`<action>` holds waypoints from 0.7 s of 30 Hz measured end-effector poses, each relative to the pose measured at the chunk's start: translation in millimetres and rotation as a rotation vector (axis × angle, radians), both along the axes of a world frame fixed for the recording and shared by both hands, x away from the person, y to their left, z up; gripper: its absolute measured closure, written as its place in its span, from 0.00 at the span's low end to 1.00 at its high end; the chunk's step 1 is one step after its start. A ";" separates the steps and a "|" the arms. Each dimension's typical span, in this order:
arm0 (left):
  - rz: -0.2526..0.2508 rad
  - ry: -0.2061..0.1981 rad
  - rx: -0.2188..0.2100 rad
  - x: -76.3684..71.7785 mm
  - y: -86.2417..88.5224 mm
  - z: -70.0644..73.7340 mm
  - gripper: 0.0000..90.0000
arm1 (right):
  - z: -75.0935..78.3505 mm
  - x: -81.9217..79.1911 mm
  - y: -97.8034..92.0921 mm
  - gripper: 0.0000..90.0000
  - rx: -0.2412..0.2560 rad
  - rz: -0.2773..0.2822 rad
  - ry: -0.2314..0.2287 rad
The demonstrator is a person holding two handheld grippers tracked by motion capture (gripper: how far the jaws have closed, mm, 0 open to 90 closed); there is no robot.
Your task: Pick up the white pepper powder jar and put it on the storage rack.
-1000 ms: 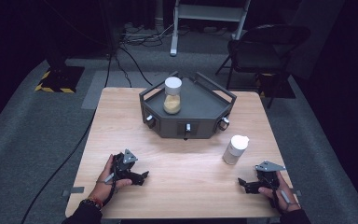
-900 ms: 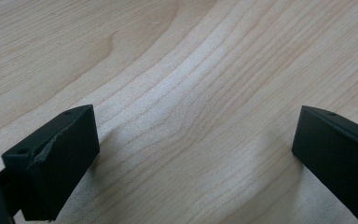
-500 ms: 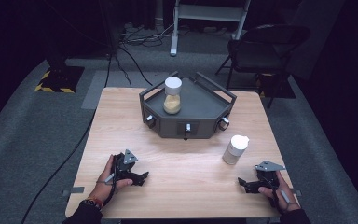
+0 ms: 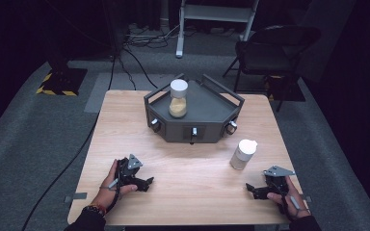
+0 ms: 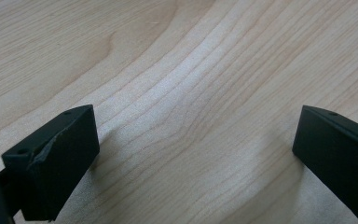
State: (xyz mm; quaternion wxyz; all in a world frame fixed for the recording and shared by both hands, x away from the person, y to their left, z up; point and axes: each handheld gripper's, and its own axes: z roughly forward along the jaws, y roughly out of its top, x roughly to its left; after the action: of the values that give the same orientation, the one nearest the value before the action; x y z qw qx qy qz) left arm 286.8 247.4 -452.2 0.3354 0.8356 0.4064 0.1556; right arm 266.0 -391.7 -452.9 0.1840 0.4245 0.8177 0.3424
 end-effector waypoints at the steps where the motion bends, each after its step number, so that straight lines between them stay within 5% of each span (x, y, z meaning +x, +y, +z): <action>1: 0.000 0.000 0.000 0.0 0.0 0.0 0.00 | 0.1 0.0 0.0 0.00 0.000 0.000 0.000; 21: -0.003 0.000 0.000 0.4 0.3 0.0 0.00 | 6.3 -5.4 -0.9 0.01 0.003 -0.019 -0.039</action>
State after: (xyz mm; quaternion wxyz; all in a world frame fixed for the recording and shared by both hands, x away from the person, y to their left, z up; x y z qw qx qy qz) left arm 287.2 247.7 -452.2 0.3356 0.8362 0.4051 0.1550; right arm 260.6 -392.6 -446.6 0.2025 0.4257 0.8095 0.3500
